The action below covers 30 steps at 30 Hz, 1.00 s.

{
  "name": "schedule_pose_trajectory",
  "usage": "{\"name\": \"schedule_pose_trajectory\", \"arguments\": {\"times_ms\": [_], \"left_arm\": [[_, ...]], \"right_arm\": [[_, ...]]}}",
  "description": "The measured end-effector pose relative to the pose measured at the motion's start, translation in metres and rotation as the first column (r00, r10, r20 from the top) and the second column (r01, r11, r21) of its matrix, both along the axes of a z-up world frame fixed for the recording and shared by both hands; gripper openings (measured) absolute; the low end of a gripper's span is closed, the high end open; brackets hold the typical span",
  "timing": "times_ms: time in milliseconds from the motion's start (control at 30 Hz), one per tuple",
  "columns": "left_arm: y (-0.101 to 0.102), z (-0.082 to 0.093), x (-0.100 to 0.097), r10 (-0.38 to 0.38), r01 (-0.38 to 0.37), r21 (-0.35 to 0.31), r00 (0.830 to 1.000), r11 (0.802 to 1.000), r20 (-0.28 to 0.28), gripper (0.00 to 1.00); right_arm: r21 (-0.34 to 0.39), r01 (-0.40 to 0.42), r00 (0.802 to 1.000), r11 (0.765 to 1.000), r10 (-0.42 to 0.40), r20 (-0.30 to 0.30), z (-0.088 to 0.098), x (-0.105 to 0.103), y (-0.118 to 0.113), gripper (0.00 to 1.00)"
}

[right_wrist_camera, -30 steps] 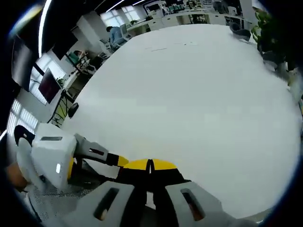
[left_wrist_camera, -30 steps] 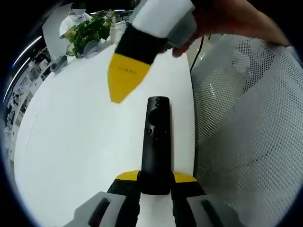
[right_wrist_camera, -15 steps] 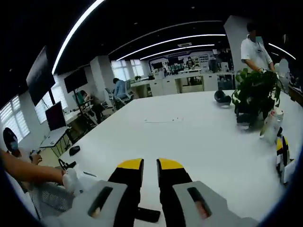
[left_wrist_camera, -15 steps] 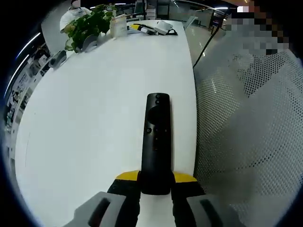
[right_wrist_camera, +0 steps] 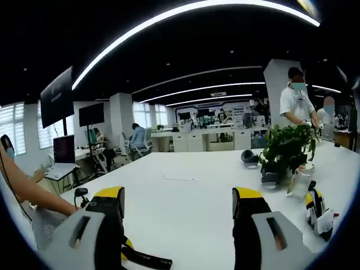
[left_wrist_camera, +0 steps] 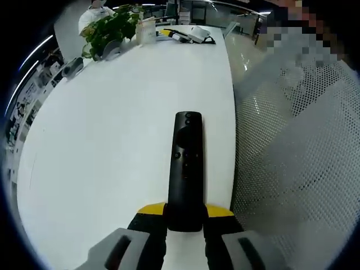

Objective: Press the specified remote control buttons in sequence, fully releasing each button before pressing the next.

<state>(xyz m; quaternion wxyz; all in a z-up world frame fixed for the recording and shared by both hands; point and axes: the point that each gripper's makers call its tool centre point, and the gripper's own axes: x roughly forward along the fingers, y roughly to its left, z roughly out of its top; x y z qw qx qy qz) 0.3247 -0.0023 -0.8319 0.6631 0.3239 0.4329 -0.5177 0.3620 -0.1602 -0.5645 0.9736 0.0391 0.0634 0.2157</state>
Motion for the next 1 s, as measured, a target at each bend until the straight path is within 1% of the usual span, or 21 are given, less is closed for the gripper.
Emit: {"name": "schedule_pose_trajectory", "arguments": {"times_ms": [133, 200, 300, 367, 400, 467, 600, 667, 700, 733, 867, 1000], "left_arm": [[0.001, 0.001, 0.000, 0.019, -0.018, -0.026, 1.000, 0.999, 0.008, 0.24], [0.001, 0.000, 0.000, 0.028, -0.028, -0.037, 1.000, 0.999, 0.010, 0.24], [0.000, 0.000, 0.000, 0.034, -0.033, -0.045, 0.999, 0.998, 0.013, 0.24], [0.000, 0.000, 0.000, 0.037, -0.037, -0.045, 0.999, 0.998, 0.016, 0.24], [0.000, 0.000, 0.000, 0.037, -0.036, -0.045, 0.999, 0.998, 0.016, 0.24], [0.000, 0.000, 0.001, 0.039, -0.038, -0.046, 0.999, 0.998, 0.013, 0.24], [0.000, 0.000, 0.000, 0.045, -0.044, -0.044, 0.999, 0.998, 0.017, 0.23], [0.000, 0.001, 0.001, 0.048, -0.047, -0.052, 0.999, 0.998, 0.018, 0.23], [0.000, 0.001, 0.001, 0.055, -0.054, -0.058, 0.998, 0.997, 0.016, 0.23], [0.000, 0.001, 0.001, 0.059, -0.058, -0.058, 0.998, 0.997, 0.016, 0.23], [-0.002, 0.000, 0.002, 0.073, -0.072, -0.036, 0.997, 0.997, 0.012, 0.22], [-0.002, 0.000, 0.003, 0.061, -0.061, -0.012, 0.998, 0.998, 0.002, 0.22]], "right_arm": [[-0.023, 0.025, 1.000, 0.999, -0.025, 0.002, -0.013, -0.002, -0.005, 1.00], [-0.045, 0.031, 1.000, 0.999, -0.030, 0.006, -0.019, -0.004, -0.007, 1.00], [-0.081, 0.035, 0.999, 0.996, -0.035, -0.006, -0.030, -0.005, -0.008, 1.00], [-0.090, 0.034, 0.999, 0.995, -0.035, -0.007, -0.032, -0.003, -0.007, 1.00], [-0.114, 0.032, 0.999, 0.993, -0.033, -0.004, -0.032, -0.003, -0.007, 1.00], [-0.150, 0.051, 0.998, 0.987, -0.046, 0.035, -0.029, -0.002, -0.011, 1.00], [-0.172, 0.054, 0.998, 0.984, -0.049, 0.031, -0.035, -0.001, -0.019, 1.00], [-0.163, 0.062, 0.998, 0.985, -0.057, 0.035, -0.034, 0.000, -0.021, 1.00], [-0.129, 0.063, 0.998, 0.990, -0.059, 0.038, -0.031, 0.000, -0.021, 1.00], [-0.114, 0.061, 0.997, 0.992, -0.056, 0.044, -0.029, 0.000, -0.022, 1.00], [-0.074, 0.058, 0.998, 0.996, -0.055, 0.039, -0.027, -0.001, -0.026, 1.00], [-0.074, 0.044, 0.998, 0.996, -0.041, 0.043, -0.027, -0.002, -0.022, 0.96]]}}
